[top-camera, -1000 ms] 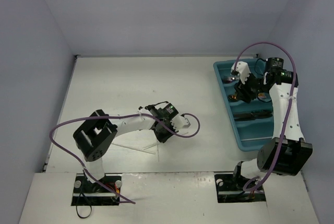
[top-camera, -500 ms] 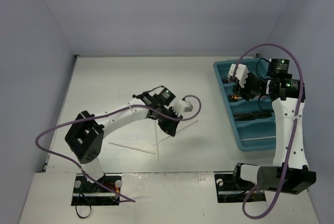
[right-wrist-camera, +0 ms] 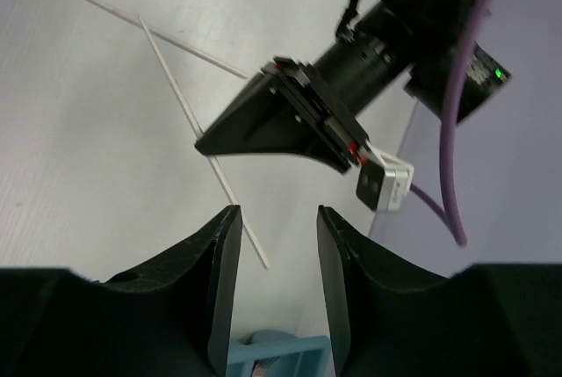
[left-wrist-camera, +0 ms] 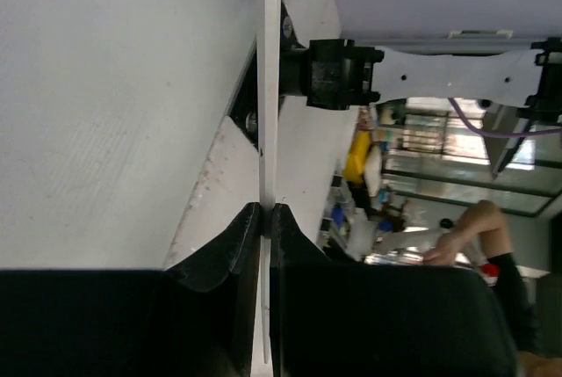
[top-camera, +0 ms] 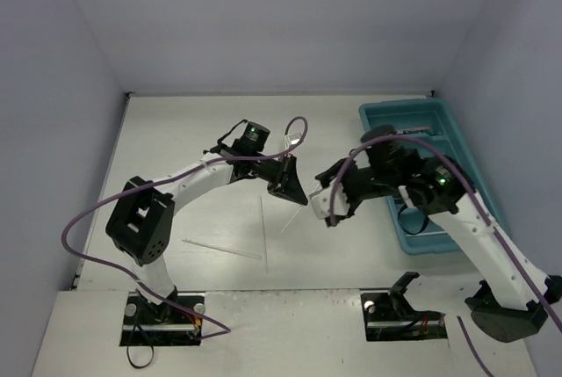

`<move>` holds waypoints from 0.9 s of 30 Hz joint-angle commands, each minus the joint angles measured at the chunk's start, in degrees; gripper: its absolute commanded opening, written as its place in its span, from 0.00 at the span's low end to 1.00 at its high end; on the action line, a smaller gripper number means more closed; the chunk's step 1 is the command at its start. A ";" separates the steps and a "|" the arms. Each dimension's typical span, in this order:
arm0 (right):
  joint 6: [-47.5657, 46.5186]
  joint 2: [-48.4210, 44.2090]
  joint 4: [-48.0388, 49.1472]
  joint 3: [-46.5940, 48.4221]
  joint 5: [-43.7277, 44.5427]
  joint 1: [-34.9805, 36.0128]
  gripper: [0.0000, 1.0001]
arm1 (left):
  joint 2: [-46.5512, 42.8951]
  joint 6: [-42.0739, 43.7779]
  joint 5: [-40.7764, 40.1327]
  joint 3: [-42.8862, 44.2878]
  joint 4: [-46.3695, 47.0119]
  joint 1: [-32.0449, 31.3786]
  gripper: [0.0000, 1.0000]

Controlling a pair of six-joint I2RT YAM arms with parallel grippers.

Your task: Sort the eating utensils into containers

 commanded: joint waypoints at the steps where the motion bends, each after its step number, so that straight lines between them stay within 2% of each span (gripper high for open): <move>1: 3.85 5.05 2.16 0.33 12.25 8.20 0.36 | 0.10 -15.51 7.76 -0.33 16.02 1.81 0.00; 4: 2.96 6.56 2.36 -1.03 15.06 12.60 0.33 | 0.33 -19.83 8.92 -1.61 19.29 2.46 0.00; 9: 1.23 7.19 2.28 -4.71 17.25 16.15 0.31 | 0.14 -21.15 10.19 -2.43 20.36 2.89 0.00; 27: -1.25 12.36 4.85 -8.01 17.65 16.91 0.33 | -0.55 -22.74 11.91 -2.05 20.45 2.38 0.00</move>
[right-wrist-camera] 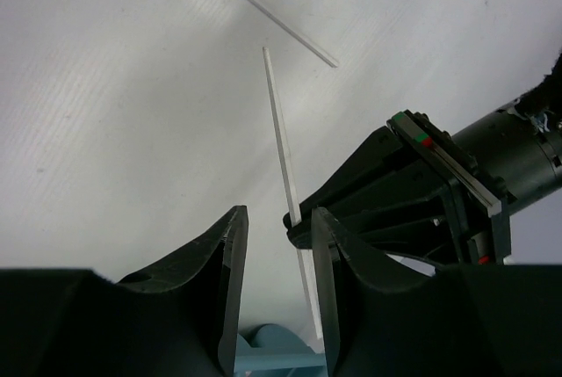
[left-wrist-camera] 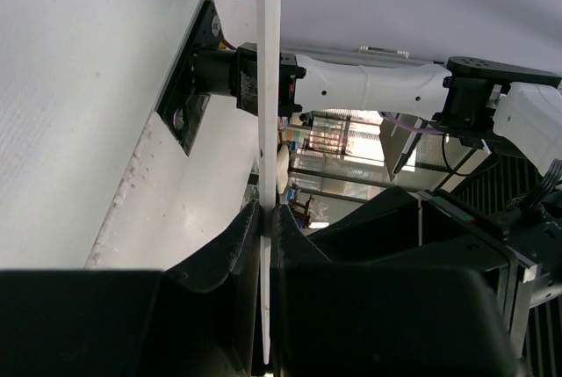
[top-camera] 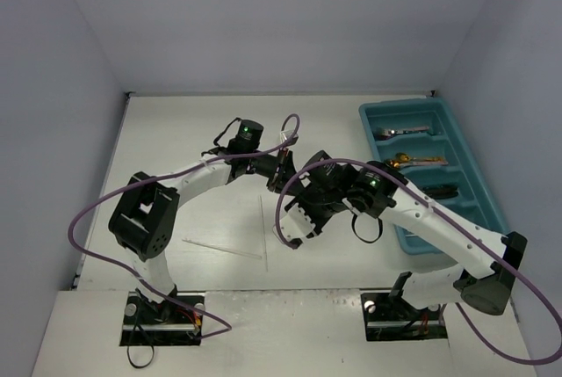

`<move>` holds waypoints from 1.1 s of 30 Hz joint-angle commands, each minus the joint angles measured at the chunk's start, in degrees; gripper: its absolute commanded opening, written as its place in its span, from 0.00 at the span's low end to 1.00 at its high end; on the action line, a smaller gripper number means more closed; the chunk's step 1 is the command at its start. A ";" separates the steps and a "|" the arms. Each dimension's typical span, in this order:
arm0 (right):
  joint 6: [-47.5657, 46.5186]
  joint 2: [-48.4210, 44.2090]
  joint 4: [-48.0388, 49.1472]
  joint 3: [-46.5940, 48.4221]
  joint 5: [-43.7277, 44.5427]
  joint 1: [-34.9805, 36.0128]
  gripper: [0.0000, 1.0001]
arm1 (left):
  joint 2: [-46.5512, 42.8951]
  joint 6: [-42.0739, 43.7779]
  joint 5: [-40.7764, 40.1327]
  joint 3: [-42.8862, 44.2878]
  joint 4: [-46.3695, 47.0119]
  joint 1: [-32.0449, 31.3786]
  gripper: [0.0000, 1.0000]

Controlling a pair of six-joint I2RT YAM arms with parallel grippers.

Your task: Sort the eating utensils into containers

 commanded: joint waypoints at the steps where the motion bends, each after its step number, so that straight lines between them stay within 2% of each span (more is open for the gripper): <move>1: -0.84 1.83 1.98 -0.35 0.78 0.44 0.33 | -3.12 -0.87 2.68 1.63 4.06 -0.34 0.00; 5: -1.12 2.97 2.72 -0.40 0.96 0.22 0.33 | -3.45 -0.87 2.77 1.27 4.03 -0.41 0.00; 8: -2.25 3.19 2.94 -0.90 1.39 -0.14 0.28 | -3.60 -0.87 2.84 1.12 4.04 -0.41 0.00; 14: -3.02 3.08 3.48 -2.11 2.43 -0.73 0.06 | -3.78 -0.82 2.95 0.91 4.04 -0.42 0.00; 18: -3.08 2.88 3.92 -2.28 3.26 -0.85 0.01 | -3.86 -0.65 3.09 0.81 4.06 -0.42 0.02; 22: -2.92 2.76 3.96 -2.33 3.84 -0.88 0.00 | -3.94 -0.52 2.88 0.67 4.19 -0.42 0.37; 24: -2.19 2.62 3.91 -2.14 3.94 -0.84 0.00 | -4.31 -0.47 2.18 0.31 4.28 -0.10 0.74; 25: -1.75 2.55 3.87 -2.01 4.11 -0.77 0.00 | -4.48 -0.38 1.73 0.14 4.31 0.18 0.86; 29: -0.05 1.53 3.71 -2.15 5.58 -0.71 0.00 | -4.36 0.77 1.54 1.16 4.50 2.73 0.88; 33: 4.18 -0.88 3.24 -3.47 8.52 -0.82 0.00 | -4.41 2.24 1.30 3.98 4.52 8.80 0.88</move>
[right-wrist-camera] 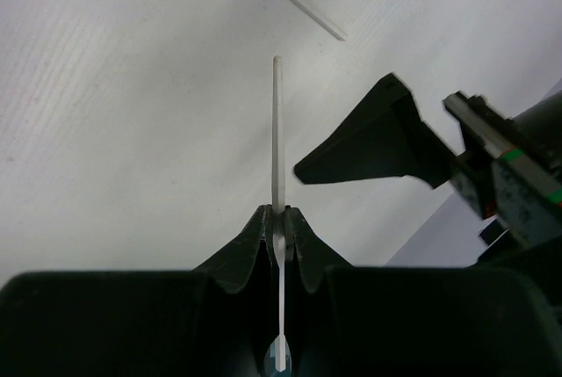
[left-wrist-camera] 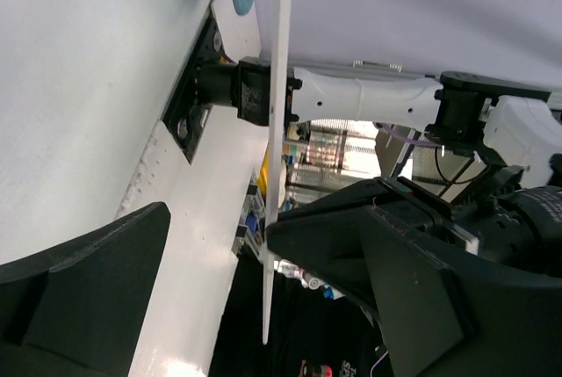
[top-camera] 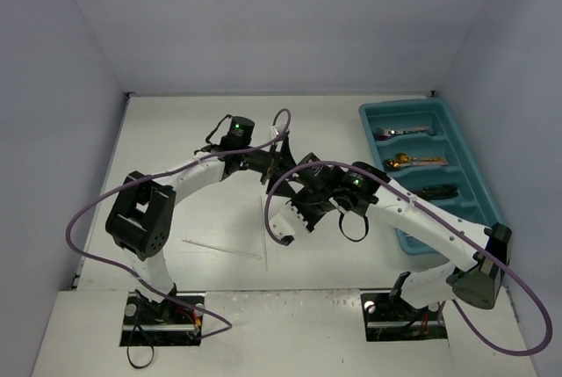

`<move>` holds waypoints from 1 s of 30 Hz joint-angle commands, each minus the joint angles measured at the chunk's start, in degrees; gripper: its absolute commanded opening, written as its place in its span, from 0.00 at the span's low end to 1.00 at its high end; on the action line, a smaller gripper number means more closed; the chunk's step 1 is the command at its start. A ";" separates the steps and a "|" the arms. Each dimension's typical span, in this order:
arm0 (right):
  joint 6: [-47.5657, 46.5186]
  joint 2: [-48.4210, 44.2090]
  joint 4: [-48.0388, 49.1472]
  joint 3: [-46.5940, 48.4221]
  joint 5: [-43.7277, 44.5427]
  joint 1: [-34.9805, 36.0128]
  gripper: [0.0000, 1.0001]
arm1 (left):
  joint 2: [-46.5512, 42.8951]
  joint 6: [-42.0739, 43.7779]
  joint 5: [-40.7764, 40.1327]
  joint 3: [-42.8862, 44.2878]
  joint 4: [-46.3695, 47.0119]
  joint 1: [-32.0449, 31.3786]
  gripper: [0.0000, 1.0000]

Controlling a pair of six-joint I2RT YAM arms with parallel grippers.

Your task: Sort the eating utensils into containers

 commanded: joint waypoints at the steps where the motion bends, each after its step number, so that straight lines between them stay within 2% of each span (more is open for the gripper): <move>1: 7.02 -4.36 -0.59 -1.42 4.50 -0.38 0.00 | -4.20 3.12 0.47 4.82 3.48 8.02 0.88; 3: 12.93 -5.98 -0.97 -3.24 5.14 -0.60 0.00 | -4.67 7.77 -1.72 6.35 -1.25 11.84 0.88; 4: 15.44 -6.82 -1.06 -4.16 5.47 -0.68 0.00 | -4.84 17.16 -2.89 7.74 -7.00 14.32 0.88; 7: 21.68 -12.60 -1.28 -8.80 8.20 -2.04 0.00 | -5.54 33.55 -7.80 14.53 -28.82 16.11 0.88; 10: 19.31 -17.09 -3.39 -12.29 9.10 -9.24 0.00 | -7.66 40.44 -13.27 13.65 -32.85 16.17 0.88; 14: 15.00 -15.86 -8.21 -8.31 6.36 -22.27 0.00 | -8.02 42.17 -14.99 11.49 -32.97 15.70 0.88; 16: 9.10 -13.84 -10.76 -6.43 3.91 -31.09 0.00 | -7.70 42.58 -15.54 10.91 -32.97 15.18 0.88; 18: 1.86 -12.37 -12.13 -5.54 3.41 -36.82 0.00 | -7.52 42.89 -16.03 10.72 -33.03 14.62 0.88; 25: -23.10 -10.37 -15.23 -9.73 3.12 -63.31 0.00 | -8.54 44.27 -17.86 9.35 -33.25 14.09 0.88; 30: -39.79 -8.04 -15.54 -11.12 2.69 -78.92 0.00 | -8.28 44.79 -18.19 8.71 -33.44 14.00 0.88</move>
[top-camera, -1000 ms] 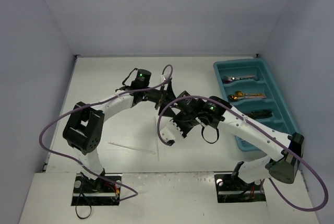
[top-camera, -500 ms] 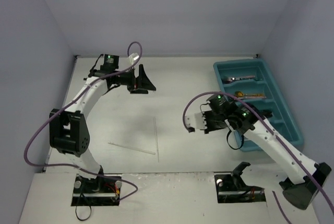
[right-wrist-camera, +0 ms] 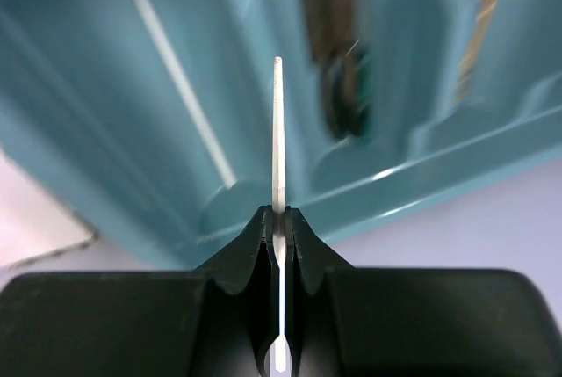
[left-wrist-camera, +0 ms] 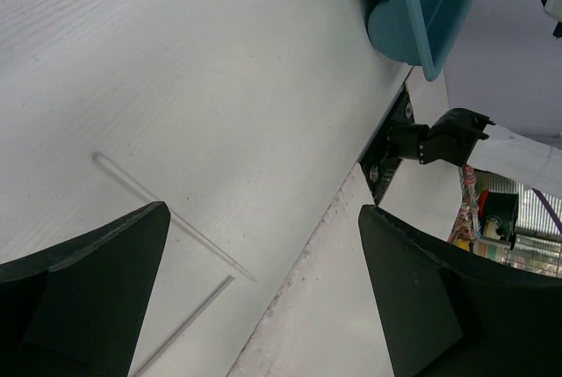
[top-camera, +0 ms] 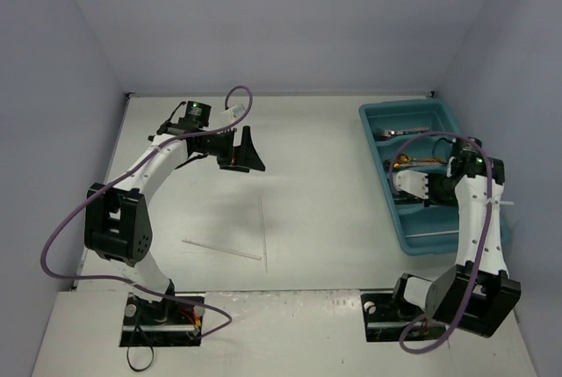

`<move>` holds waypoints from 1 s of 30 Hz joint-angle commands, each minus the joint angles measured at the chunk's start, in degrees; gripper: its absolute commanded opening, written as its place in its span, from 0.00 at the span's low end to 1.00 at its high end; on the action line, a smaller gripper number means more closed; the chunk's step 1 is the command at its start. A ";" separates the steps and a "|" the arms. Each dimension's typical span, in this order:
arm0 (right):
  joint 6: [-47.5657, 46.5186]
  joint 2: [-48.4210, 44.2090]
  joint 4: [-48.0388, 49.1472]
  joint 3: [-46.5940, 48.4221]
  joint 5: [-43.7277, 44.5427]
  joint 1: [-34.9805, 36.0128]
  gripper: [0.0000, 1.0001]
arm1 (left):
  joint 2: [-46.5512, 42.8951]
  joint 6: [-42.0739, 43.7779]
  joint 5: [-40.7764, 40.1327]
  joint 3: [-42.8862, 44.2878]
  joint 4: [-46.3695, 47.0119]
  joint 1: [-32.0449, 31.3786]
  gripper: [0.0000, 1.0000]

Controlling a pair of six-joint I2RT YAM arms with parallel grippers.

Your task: Sort the eating utensils into containers

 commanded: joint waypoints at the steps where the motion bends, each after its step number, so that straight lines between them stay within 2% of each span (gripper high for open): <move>1: -21.58 2.34 -3.72 -0.94 -0.41 -10.16 0.00 | -2.26 2.18 0.09 0.32 0.61 -0.24 0.88; 6: -28.08 4.00 -3.44 -1.77 -0.57 -14.01 0.00 | -1.48 2.37 -0.39 0.55 0.59 -0.43 0.88; 11: -30.55 3.18 -1.87 -5.04 -1.28 -13.37 0.00 | -1.26 2.19 -1.41 -0.22 0.59 -0.42 0.88; 16: -23.92 1.53 -1.09 -7.29 -0.58 -5.53 0.00 | -1.18 1.85 -1.84 -0.92 0.59 -0.42 0.88; 19: -23.03 1.77 -0.12 -7.93 -0.76 -3.40 0.00 | -1.00 1.41 -1.67 -0.66 0.51 -0.42 0.88; 30: -20.03 2.95 0.77 -9.73 0.81 -2.15 0.00 | -1.35 2.19 -2.01 -1.02 0.07 -0.42 0.88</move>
